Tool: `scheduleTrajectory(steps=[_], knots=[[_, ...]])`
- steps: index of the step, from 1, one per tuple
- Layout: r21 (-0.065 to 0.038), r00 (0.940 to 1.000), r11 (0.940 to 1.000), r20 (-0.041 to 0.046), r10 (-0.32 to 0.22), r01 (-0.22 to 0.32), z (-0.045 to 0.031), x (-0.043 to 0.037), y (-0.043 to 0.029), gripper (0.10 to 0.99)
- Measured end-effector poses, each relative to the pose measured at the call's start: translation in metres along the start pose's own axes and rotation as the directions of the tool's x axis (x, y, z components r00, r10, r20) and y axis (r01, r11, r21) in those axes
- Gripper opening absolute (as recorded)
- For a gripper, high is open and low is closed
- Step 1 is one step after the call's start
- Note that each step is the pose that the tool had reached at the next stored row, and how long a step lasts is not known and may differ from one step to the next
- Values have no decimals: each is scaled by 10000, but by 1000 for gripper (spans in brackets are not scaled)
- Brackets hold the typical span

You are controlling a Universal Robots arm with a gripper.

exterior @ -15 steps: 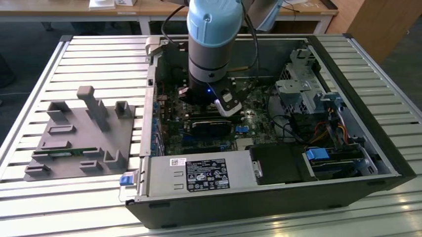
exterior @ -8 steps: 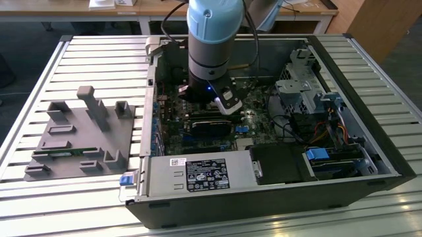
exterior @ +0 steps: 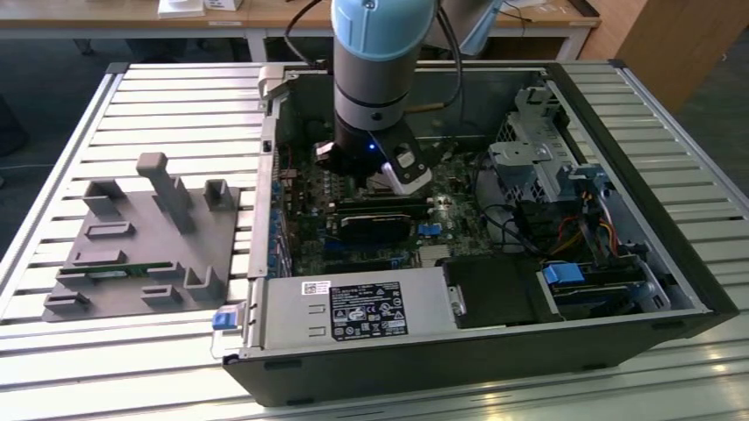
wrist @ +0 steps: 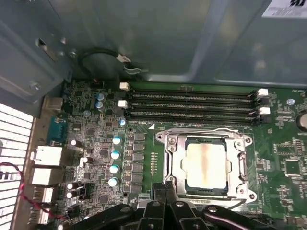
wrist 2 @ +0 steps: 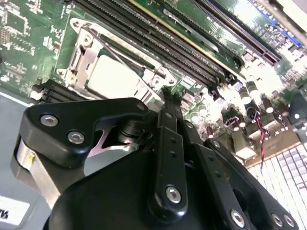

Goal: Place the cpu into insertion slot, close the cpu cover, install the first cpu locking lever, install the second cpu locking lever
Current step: 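Install the second cpu locking lever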

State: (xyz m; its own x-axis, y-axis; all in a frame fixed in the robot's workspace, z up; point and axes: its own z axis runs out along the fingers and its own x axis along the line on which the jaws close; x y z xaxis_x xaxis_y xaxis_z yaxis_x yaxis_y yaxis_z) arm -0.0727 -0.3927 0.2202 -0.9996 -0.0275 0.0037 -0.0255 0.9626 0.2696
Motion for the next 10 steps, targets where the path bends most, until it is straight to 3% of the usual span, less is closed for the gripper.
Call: scheduleTrajectory(steps=[5,10], knots=[[-8,10000,10000,0,0,0,-111,1,31,106],[-11,10000,10000,-2,1,-1,-127,-34,37,106]])
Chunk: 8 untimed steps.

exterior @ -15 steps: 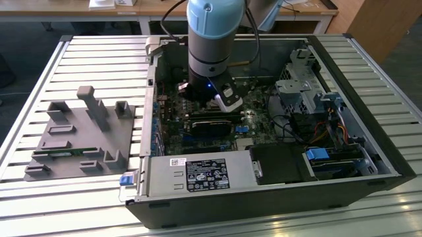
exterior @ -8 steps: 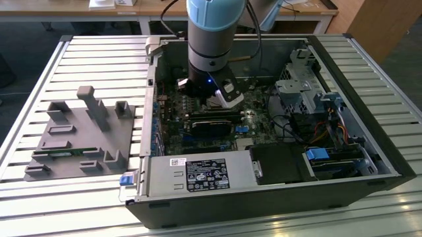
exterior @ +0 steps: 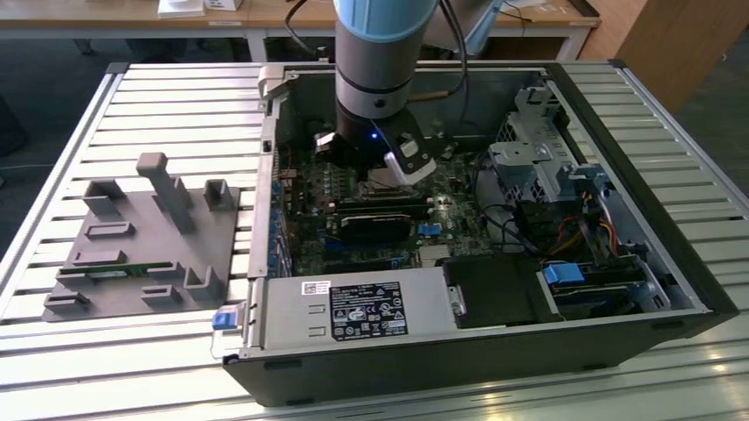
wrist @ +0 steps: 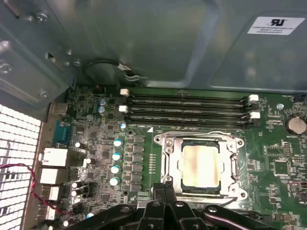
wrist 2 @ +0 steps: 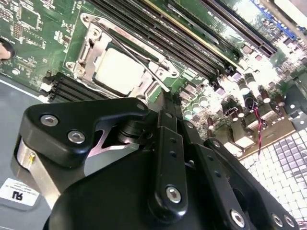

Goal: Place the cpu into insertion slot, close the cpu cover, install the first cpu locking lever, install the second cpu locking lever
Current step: 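Install the second cpu locking lever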

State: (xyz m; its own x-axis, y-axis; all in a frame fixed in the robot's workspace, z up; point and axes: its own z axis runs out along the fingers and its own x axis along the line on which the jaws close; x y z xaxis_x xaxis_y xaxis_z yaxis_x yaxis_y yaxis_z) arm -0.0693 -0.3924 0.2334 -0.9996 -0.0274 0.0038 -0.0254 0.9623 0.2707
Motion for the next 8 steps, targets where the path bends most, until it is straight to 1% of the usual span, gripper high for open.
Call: scheduleTrajectory(steps=[2,5,7,8], knots=[[-1,10000,10000,-13,4,-4,0,-48,1,106],[-14,10000,10000,-42,12,-12,0,-139,4,106],[-23,10000,10000,-49,12,-13,-9,-173,5,106],[-23,10000,10000,-53,14,-14,-31,-180,11,106]])
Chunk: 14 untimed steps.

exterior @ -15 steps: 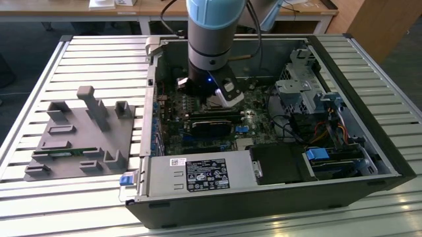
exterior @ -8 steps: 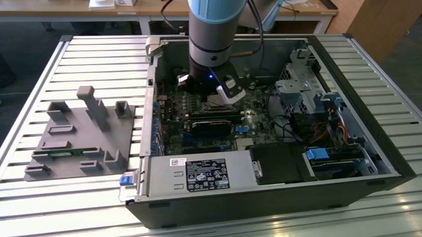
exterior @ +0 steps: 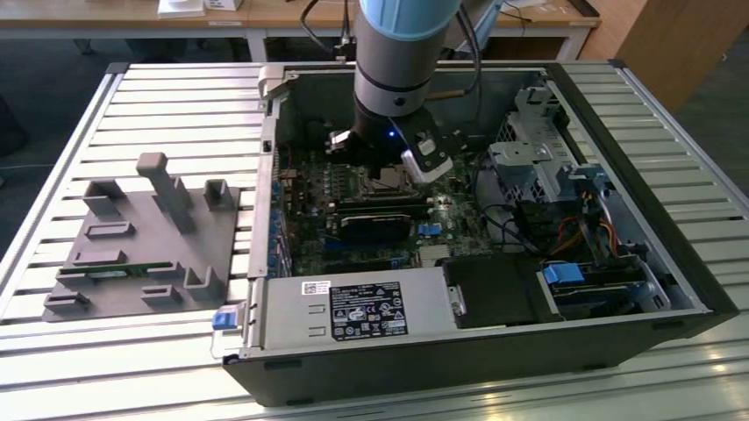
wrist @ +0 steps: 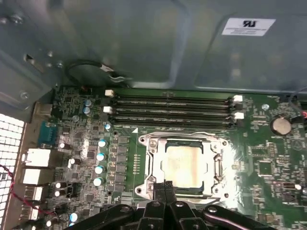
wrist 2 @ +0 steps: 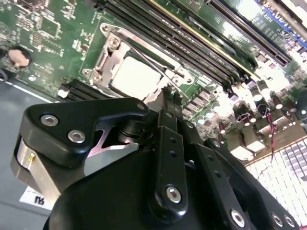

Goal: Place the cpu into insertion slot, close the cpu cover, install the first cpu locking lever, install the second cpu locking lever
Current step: 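Install the second cpu locking lever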

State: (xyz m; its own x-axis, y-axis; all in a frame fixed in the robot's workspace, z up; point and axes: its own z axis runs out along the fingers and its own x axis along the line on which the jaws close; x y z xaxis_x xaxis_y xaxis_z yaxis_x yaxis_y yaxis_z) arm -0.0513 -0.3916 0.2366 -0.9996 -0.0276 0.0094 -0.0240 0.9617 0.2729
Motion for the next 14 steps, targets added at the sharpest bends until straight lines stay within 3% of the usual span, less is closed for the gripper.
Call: scheduleTrajectory(steps=[3,14], knots=[[-3,10000,10000,-26,8,-8,-57,-16,16,106],[-2,10000,10000,-47,12,-12,-66,-31,-8,106]])
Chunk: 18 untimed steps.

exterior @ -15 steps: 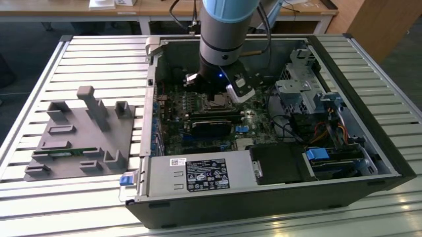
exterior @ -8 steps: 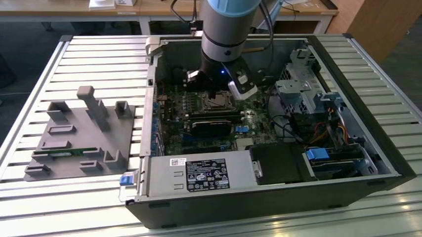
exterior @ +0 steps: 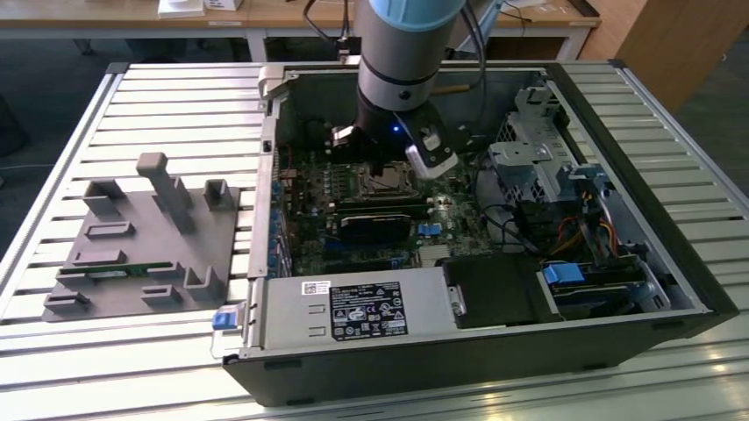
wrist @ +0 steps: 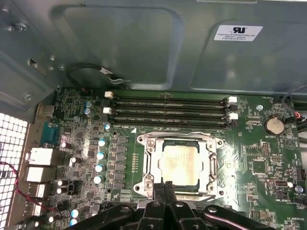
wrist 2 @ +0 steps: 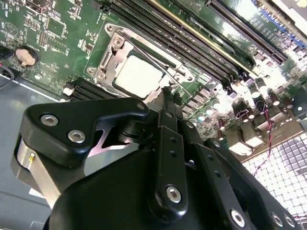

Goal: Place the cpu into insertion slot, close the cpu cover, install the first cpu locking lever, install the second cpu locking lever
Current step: 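Install the second cpu locking lever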

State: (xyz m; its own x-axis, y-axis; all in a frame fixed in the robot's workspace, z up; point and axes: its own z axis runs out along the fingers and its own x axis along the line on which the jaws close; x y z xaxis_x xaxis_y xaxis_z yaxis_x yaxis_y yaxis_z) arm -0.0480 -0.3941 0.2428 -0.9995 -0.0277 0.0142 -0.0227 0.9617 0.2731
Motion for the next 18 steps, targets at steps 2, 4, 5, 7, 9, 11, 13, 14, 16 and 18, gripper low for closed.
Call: scheduleTrajectory(steps=[2,4,5,7,9,11,13,14,16,18], knots=[[-1,10000,10000,-2,3,-3,-3,-3,-14,106],[-3,10000,10000,-30,11,-11,-1,-27,-23,106],[-3,10000,10000,-48,16,-16,-1,-44,-27,106],[-1,10000,10000,-73,22,-22,-2,-64,-37,106],[-3,10000,10000,-79,24,-24,-3,-66,-54,106],[-2,10000,10000,-87,27,-27,-4,-66,-74,106],[-3,9999,10000,-98,32,-32,-3,-65,-102,106],[-3,9999,10000,-103,34,-34,-3,-65,-116,106],[-4,9999,10000,-110,36,-36,-2,-65,-143,106],[-7,9999,10000,-110,37,-37,9,-64,-157,106]])
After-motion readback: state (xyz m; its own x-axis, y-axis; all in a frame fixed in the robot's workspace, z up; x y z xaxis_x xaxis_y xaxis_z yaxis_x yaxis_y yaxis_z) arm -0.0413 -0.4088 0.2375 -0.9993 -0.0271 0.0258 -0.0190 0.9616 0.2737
